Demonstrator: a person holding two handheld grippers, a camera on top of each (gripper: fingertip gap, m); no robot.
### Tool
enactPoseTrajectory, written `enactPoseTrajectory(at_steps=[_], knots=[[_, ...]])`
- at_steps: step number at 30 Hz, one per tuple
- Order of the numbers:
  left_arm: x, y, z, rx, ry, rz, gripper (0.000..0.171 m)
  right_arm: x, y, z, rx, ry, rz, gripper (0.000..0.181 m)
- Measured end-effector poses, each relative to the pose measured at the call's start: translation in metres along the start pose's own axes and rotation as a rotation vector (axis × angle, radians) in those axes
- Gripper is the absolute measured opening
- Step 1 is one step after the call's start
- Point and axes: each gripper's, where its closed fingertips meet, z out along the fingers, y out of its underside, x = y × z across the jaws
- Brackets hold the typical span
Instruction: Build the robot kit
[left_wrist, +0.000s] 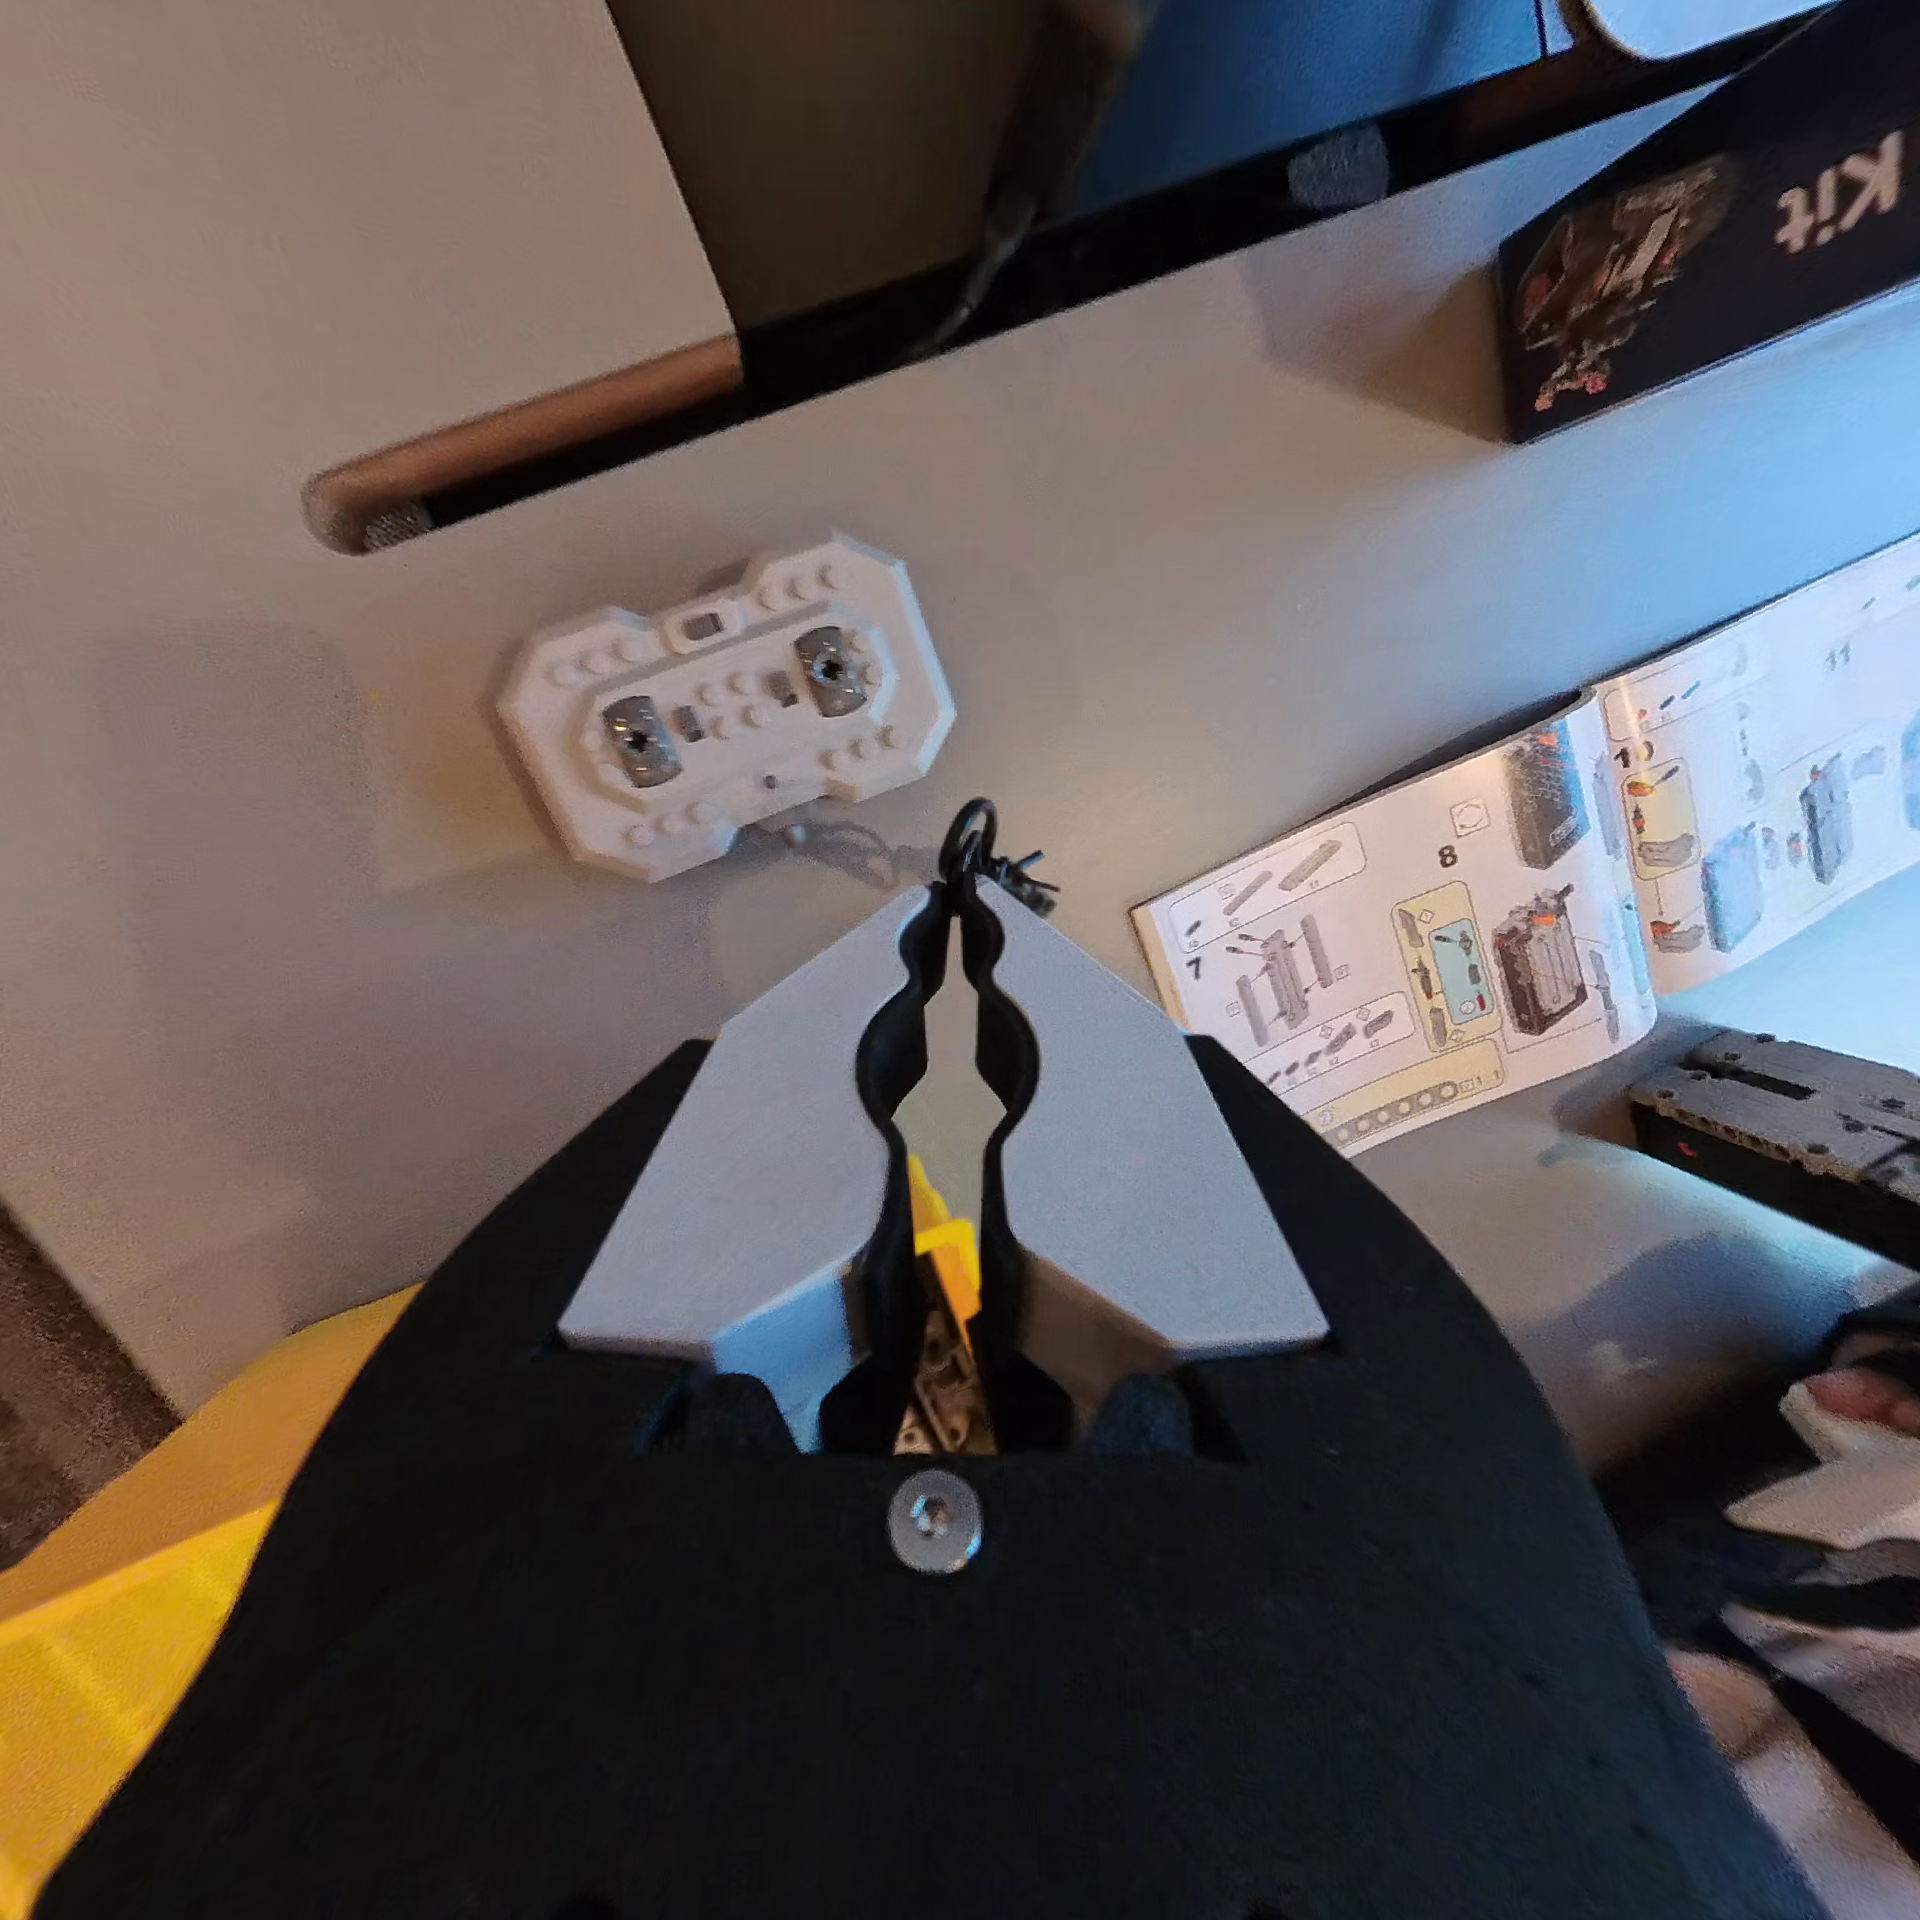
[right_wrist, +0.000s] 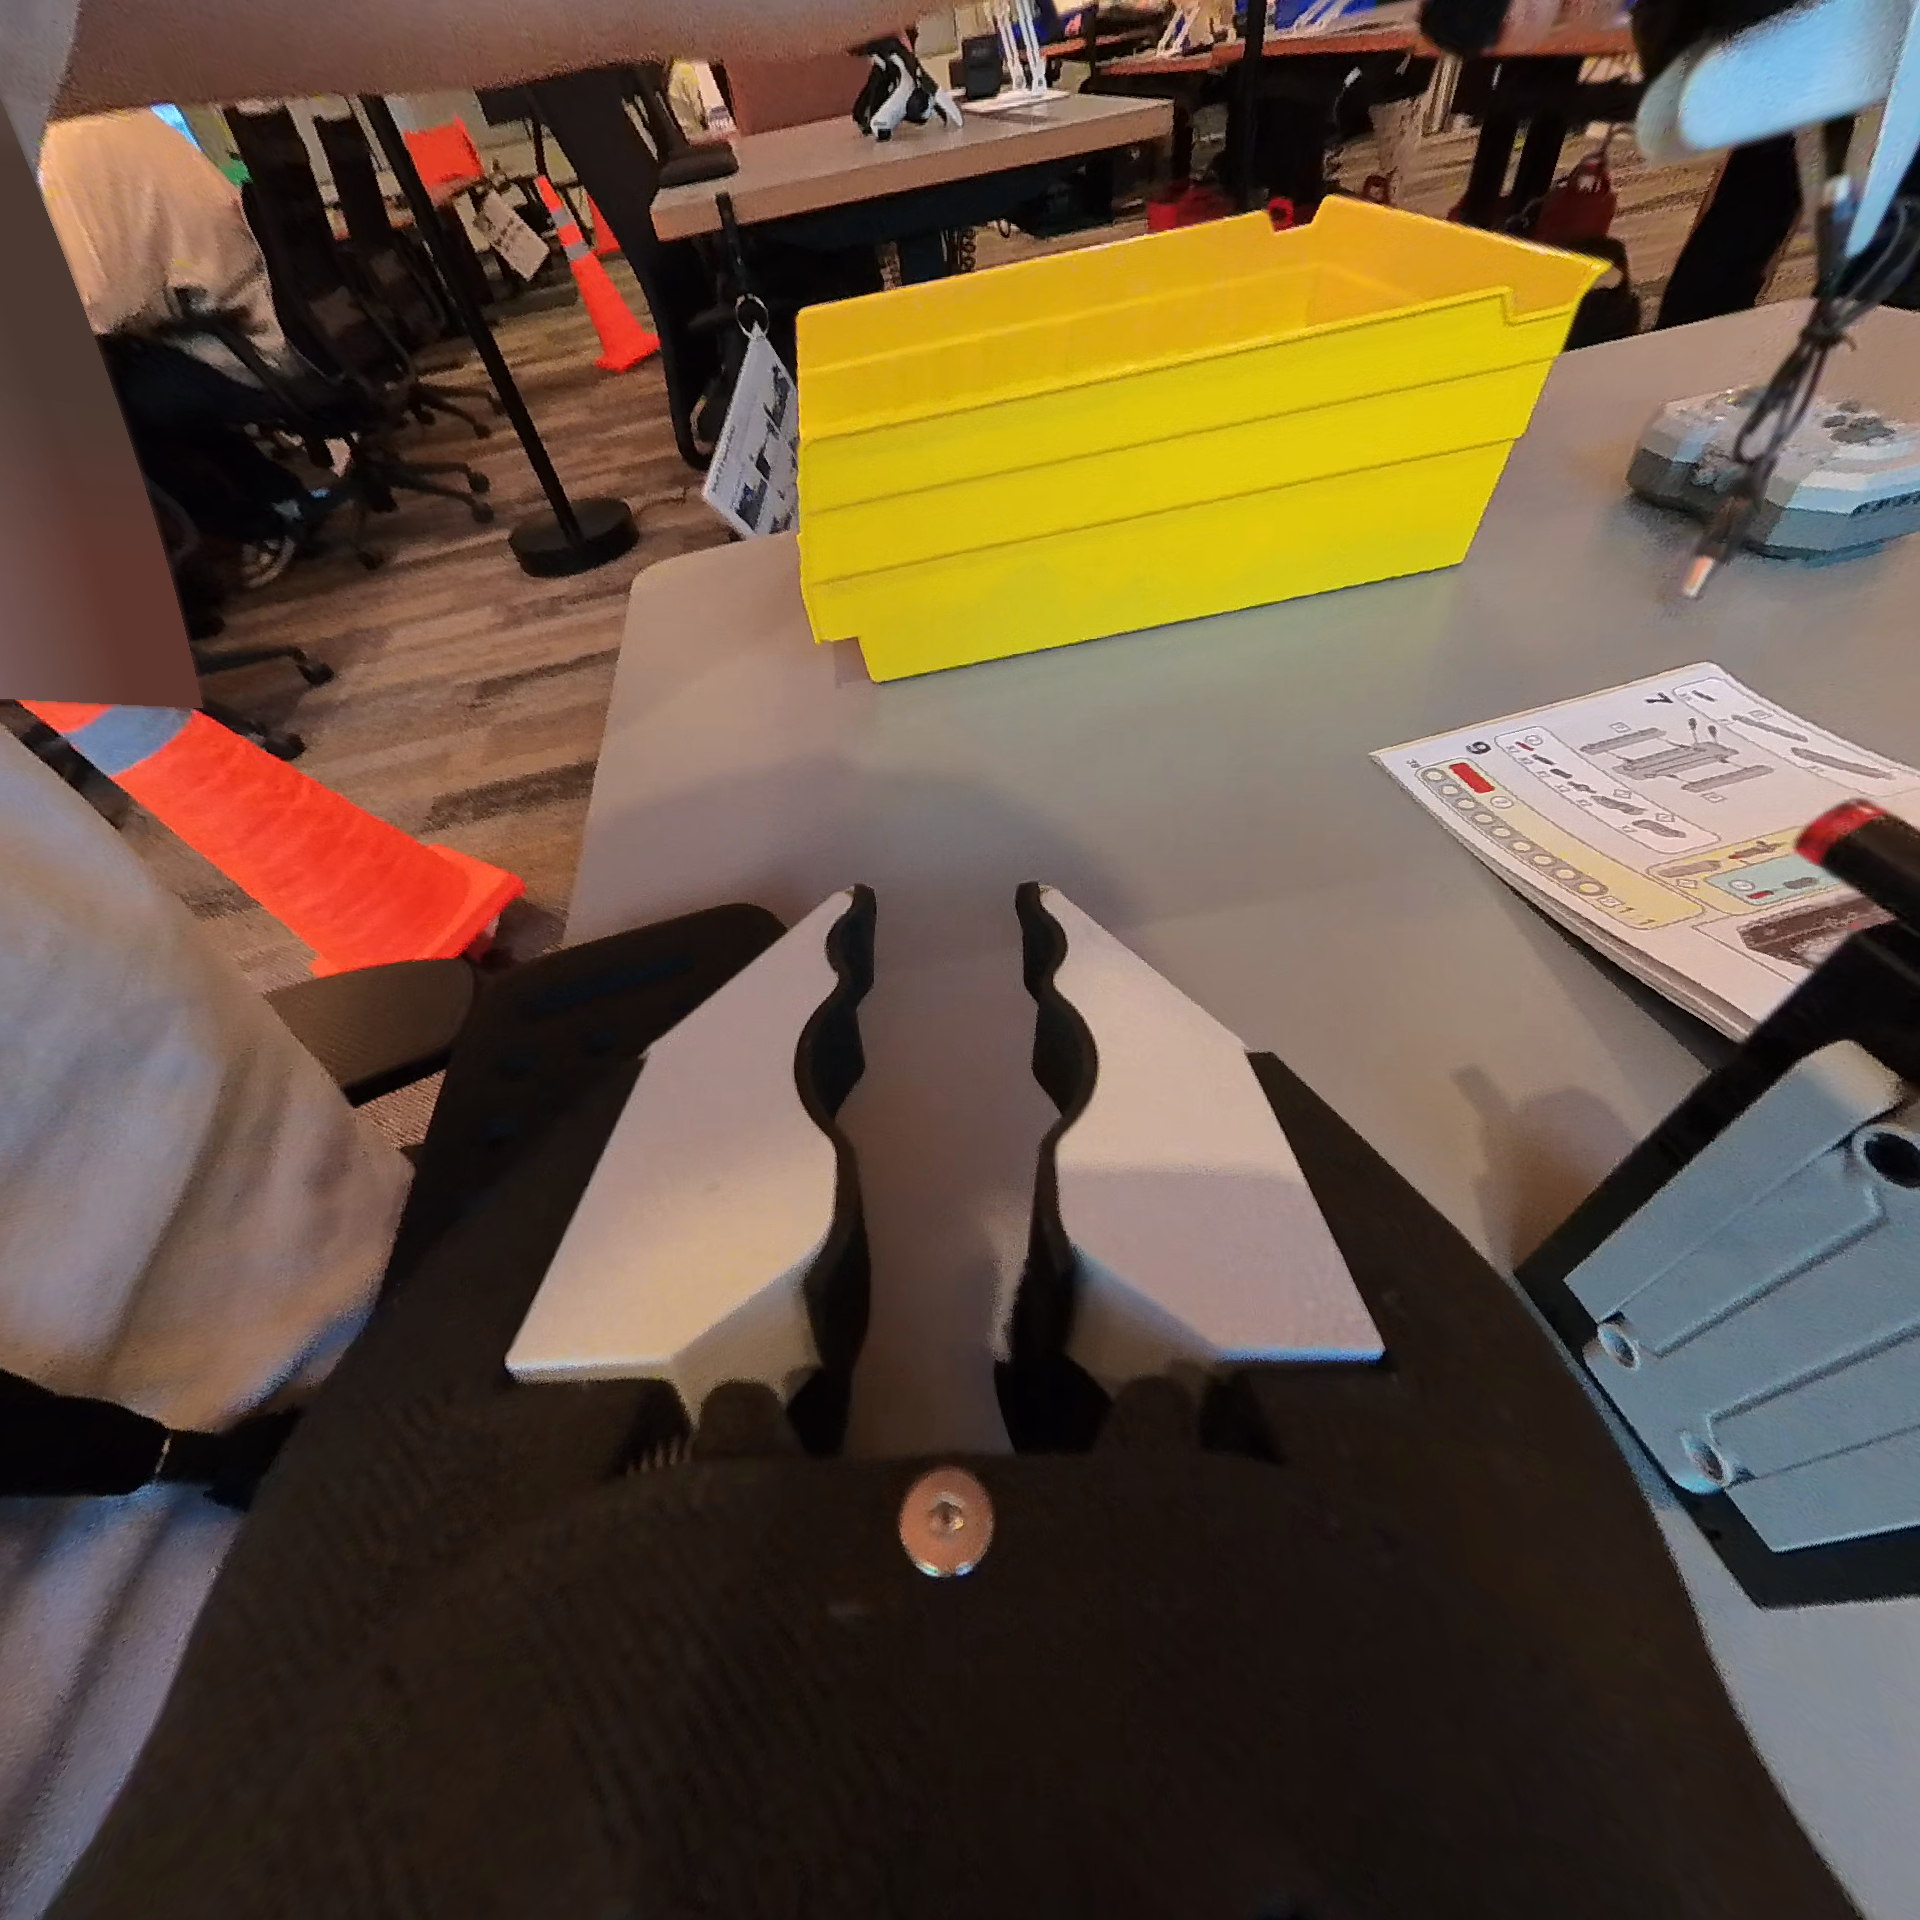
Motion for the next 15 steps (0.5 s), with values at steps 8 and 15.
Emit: enactPoseTrajectory(at_steps=[8, 15], knots=[[-0.018, 0.01, 0.026, -0.1, -0.147, 0.0, 0.0, -0.006, -0.001, -0.001, -0.005, -0.006, -0.038, 0.027], [-0.038, 0.025, 0.037, -0.2, -0.083, -0.227, 0.0, -0.008, -0.005, -0.002, 0.015, -0.014, -0.033, 0.027]])
